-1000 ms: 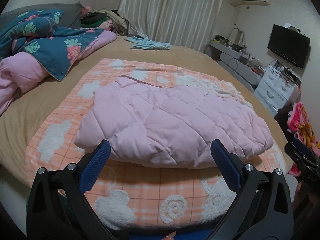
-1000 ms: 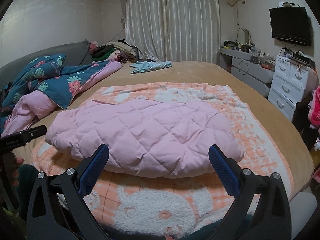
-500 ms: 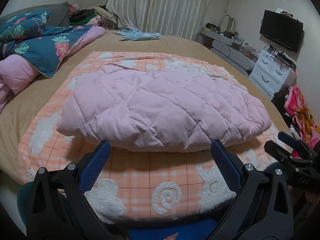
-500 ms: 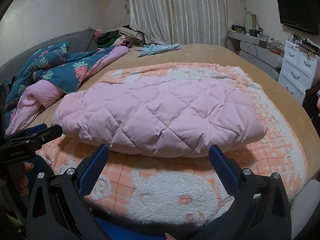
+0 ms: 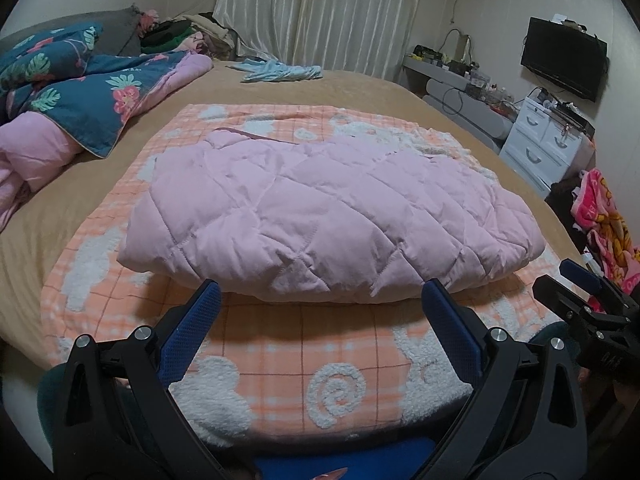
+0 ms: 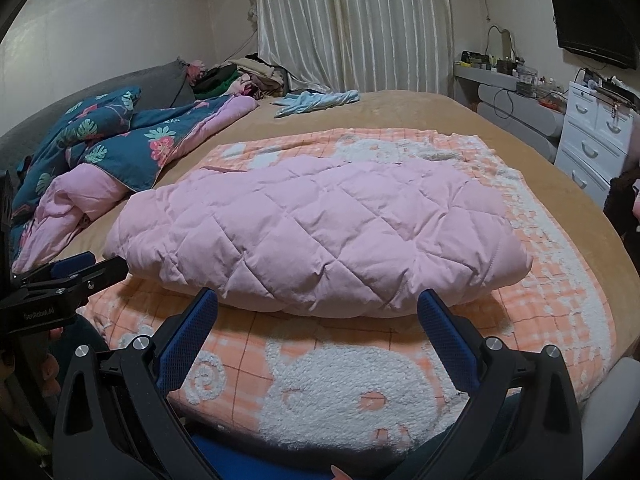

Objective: Fold large clothes

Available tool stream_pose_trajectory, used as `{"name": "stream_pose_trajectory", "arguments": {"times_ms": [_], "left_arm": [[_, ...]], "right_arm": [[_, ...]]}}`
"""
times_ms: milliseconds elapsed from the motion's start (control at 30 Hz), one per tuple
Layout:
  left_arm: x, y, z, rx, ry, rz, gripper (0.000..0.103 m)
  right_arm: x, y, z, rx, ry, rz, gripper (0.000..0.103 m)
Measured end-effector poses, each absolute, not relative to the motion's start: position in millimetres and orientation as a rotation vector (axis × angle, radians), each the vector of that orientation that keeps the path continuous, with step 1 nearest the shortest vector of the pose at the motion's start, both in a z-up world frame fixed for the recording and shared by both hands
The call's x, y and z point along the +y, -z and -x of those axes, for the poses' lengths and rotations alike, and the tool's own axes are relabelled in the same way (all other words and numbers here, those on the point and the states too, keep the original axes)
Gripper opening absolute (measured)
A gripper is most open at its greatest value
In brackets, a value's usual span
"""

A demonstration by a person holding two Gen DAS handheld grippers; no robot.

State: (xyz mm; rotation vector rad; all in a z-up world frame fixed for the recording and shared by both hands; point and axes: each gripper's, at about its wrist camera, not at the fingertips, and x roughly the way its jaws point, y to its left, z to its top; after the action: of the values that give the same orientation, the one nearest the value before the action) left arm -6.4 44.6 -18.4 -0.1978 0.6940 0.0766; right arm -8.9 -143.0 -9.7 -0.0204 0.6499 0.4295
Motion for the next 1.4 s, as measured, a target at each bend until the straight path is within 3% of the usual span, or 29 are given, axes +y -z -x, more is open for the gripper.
{"name": "stream_pose_trajectory", "arguments": {"times_ms": [1400], "left_arm": [[47.9, 13.0, 11.0, 0.687, -0.089, 0.184, 0.094]], "right_arm": [[-141.8, 8.1, 10.6, 0.646, -0.43, 0.024, 0.099]]}}
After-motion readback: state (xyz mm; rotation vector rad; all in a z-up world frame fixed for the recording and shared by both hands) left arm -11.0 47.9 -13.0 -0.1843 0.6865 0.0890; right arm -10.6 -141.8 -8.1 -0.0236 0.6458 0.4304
